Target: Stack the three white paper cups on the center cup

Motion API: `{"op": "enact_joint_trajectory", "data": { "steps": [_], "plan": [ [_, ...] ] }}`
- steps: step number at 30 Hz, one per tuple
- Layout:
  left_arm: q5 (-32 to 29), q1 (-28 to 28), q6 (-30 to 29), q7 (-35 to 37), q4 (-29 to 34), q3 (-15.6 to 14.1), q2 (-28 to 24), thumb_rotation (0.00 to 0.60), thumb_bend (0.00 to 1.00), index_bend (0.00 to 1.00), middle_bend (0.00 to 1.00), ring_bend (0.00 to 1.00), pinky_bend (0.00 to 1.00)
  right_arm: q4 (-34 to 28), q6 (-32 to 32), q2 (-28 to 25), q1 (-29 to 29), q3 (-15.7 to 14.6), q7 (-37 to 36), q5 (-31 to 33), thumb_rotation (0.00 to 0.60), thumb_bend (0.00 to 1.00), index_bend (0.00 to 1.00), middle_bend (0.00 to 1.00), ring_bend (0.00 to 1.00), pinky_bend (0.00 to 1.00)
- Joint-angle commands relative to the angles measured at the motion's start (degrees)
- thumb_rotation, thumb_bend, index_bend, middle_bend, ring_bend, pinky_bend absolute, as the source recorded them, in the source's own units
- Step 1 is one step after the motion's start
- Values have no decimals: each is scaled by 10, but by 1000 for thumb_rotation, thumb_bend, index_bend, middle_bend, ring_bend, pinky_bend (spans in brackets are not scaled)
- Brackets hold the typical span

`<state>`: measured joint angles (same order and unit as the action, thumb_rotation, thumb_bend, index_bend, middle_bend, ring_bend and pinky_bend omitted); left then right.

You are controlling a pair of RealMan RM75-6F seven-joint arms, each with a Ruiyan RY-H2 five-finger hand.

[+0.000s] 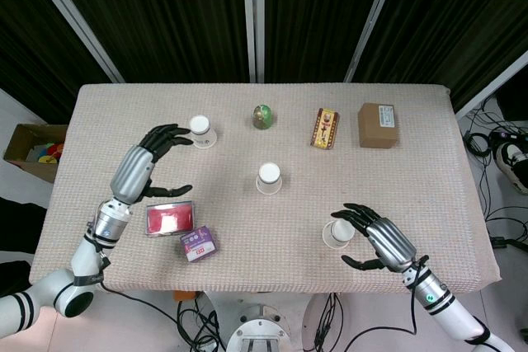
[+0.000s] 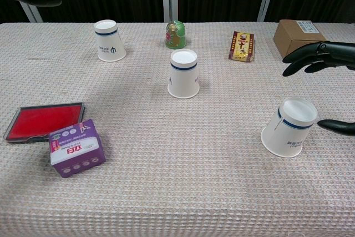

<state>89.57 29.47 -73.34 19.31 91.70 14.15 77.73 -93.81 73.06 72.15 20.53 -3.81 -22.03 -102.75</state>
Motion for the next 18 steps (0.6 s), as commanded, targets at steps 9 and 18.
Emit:
{"op": "enact_joint_trajectory", "data": {
  "steps": [9,18],
  "plan": [
    [-69,20,51,-41,-43,5,-8,600,44,287,188,119,135,-2,30,-14,-8,-6,12,-2,600,185,184,234,86,184],
    [-191,115,217,-131,-135,37,-2,600,62,277,183,119,136,-17,81,-46,-40,-13,38,2,600,186,184,237,86,184]
  ]
}}
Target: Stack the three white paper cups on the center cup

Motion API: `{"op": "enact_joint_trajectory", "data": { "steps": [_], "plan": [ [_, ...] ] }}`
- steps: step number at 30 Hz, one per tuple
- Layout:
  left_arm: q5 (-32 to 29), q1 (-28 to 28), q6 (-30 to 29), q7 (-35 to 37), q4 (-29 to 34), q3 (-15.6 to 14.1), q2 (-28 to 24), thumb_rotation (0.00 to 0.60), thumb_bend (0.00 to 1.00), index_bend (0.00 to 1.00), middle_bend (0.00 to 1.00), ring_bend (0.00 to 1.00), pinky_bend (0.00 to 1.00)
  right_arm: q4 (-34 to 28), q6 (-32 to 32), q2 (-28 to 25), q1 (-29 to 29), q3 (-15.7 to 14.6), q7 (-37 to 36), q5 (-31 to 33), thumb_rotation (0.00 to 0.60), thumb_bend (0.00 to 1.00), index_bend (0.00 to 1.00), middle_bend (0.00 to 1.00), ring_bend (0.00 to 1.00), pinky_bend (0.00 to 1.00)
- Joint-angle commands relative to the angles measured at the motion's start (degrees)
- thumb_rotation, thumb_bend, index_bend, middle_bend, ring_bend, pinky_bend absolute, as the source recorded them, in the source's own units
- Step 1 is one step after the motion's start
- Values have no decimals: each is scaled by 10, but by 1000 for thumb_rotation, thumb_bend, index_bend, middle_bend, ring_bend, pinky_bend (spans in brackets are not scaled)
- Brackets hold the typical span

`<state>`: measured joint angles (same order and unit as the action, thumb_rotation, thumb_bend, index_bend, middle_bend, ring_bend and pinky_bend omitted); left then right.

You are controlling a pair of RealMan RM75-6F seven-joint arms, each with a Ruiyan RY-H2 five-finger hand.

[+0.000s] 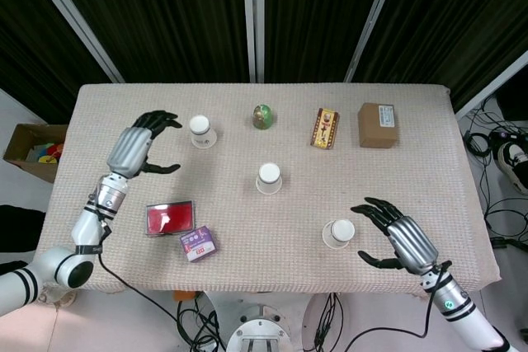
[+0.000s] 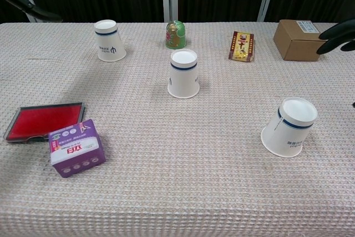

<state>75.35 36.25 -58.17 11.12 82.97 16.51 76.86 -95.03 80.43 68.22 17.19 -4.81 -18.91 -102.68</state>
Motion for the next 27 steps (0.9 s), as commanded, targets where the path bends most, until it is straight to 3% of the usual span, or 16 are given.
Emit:
{"op": "enact_joint_trajectory", "data": {
  "steps": [1,8,14,27],
  "plan": [
    [-60,60,83,-61,-62,15,11,600,63,270,179,119,136,-7,8,-8,-8,-3,9,2,600,186,184,237,86,184],
    [-139,152,206,-167,-176,8,53,600,63,231,146,119,148,-16,0,-11,-9,0,25,14,600,185,184,237,86,185],
    [-217,202,283,-213,-249,-3,87,600,66,229,146,119,148,-13,-9,-6,-6,7,31,26,600,186,184,237,86,184],
    [-271,259,345,-209,-346,-13,148,600,180,231,146,120,176,-10,-21,-1,-7,14,35,47,600,185,184,237,86,184]
  ]
}}
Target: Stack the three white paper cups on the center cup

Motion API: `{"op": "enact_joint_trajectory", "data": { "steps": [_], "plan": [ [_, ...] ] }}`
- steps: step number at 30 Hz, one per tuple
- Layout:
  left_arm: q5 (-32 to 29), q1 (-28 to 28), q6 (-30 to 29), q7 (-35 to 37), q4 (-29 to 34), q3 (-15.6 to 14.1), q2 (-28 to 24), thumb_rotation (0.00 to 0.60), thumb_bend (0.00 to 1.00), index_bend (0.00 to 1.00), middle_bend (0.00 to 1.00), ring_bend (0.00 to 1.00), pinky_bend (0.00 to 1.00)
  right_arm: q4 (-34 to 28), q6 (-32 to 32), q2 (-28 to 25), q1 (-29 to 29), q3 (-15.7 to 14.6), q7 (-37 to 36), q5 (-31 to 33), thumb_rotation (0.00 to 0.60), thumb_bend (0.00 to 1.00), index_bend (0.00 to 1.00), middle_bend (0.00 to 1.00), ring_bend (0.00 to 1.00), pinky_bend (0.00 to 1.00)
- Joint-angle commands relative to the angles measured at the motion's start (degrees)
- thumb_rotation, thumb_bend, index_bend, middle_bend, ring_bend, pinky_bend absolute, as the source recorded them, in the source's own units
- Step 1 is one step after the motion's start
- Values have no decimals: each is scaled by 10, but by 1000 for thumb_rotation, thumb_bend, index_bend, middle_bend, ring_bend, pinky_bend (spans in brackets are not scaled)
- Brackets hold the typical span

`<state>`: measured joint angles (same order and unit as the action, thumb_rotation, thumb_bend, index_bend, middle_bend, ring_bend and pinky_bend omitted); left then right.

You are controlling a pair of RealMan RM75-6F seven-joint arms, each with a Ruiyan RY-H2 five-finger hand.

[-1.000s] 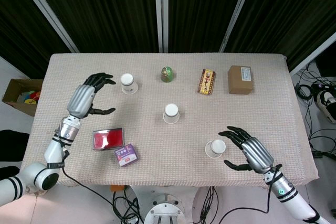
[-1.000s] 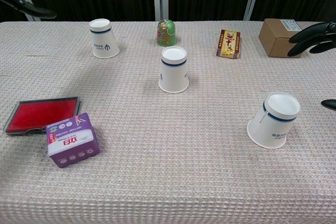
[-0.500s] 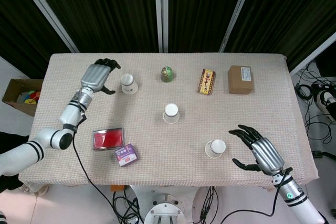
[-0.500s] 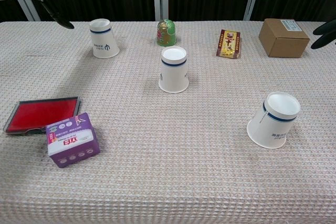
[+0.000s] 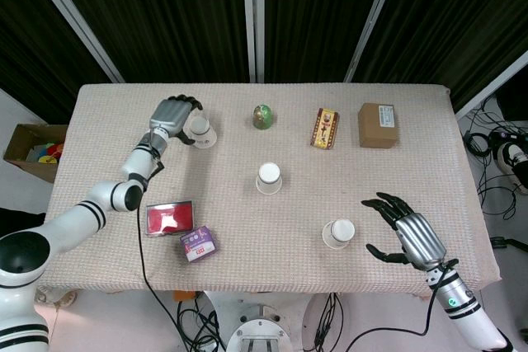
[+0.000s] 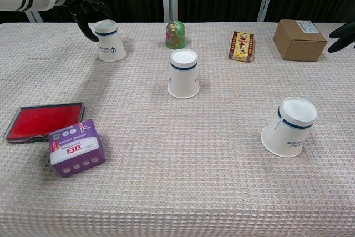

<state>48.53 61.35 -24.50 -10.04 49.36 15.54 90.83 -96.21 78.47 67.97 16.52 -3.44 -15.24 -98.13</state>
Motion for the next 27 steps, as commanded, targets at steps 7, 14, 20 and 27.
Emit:
{"op": "enact_joint_trajectory", "data": {
  "steps": [7,14,20,27],
  "plan": [
    [-2,33,19,-19,-62,-26,38,600,293,317,219,217,222,8,-1,5,-3,2,-6,6,600,188,187,237,86,184],
    [-12,34,11,-16,-32,-26,28,600,361,446,423,400,284,19,3,10,-7,2,-18,7,600,188,187,238,86,184],
    [16,14,-33,1,70,-20,-28,600,366,473,463,422,297,26,12,11,-11,1,-27,5,600,188,189,238,86,184],
    [70,-17,-121,21,252,3,-122,600,355,474,463,422,298,32,18,13,-14,0,-35,-1,600,188,190,238,86,184]
  ]
}}
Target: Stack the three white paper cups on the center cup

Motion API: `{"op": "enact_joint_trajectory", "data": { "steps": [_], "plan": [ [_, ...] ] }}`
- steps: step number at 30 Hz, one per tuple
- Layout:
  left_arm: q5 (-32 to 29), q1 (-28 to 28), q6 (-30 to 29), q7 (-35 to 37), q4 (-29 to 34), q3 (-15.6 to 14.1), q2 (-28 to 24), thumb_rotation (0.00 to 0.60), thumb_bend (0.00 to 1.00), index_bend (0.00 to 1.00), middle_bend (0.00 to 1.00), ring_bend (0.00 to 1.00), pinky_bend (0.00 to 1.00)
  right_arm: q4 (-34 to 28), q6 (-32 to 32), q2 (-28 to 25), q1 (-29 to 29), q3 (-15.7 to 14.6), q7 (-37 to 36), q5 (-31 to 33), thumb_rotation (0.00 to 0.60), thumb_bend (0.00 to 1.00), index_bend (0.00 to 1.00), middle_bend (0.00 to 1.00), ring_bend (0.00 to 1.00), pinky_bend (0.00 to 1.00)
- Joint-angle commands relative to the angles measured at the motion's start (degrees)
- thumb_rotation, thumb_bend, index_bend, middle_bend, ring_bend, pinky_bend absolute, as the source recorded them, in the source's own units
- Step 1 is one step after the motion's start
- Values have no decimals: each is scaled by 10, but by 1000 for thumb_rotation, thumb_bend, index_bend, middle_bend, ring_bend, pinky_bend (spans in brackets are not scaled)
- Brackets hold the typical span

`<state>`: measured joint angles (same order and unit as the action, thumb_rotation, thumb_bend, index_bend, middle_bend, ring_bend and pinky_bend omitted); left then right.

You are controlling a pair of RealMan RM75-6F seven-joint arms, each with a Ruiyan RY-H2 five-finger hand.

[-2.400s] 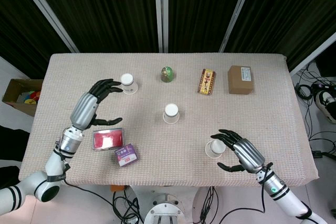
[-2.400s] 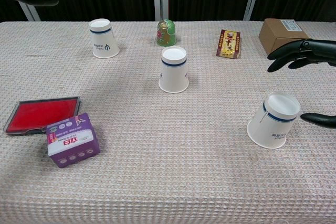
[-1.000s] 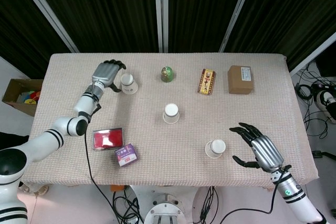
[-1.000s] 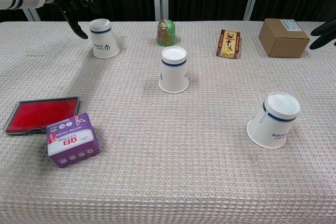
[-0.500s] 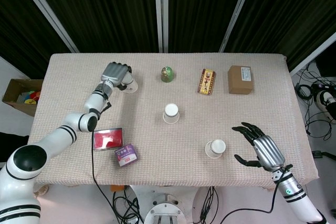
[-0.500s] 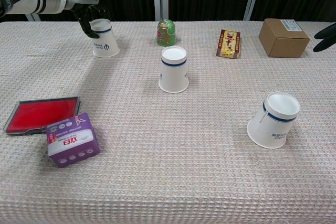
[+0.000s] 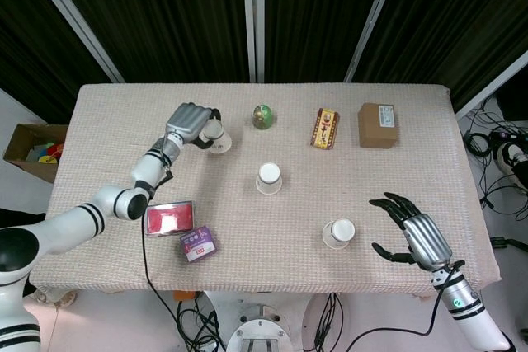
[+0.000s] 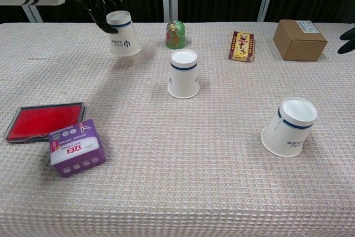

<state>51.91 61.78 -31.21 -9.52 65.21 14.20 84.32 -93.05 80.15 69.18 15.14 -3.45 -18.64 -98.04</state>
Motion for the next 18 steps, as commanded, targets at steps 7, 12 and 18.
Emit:
{"op": "enact_joint_trajectory", "data": {
  "steps": [7,12,18],
  "plan": [
    [98,-24,-77,21,222,20,-108,600,350,473,454,422,294,-1,5,-1,-2,-2,-2,-7,600,188,190,238,86,184],
    [101,-5,-72,1,250,17,-108,600,349,473,449,421,289,-2,11,-3,-7,-4,-3,-8,600,188,190,238,86,184],
    [79,20,-60,-14,251,14,-91,600,349,471,443,420,289,2,15,-3,-11,-6,-7,-8,600,188,190,238,86,184]
  ]
}}
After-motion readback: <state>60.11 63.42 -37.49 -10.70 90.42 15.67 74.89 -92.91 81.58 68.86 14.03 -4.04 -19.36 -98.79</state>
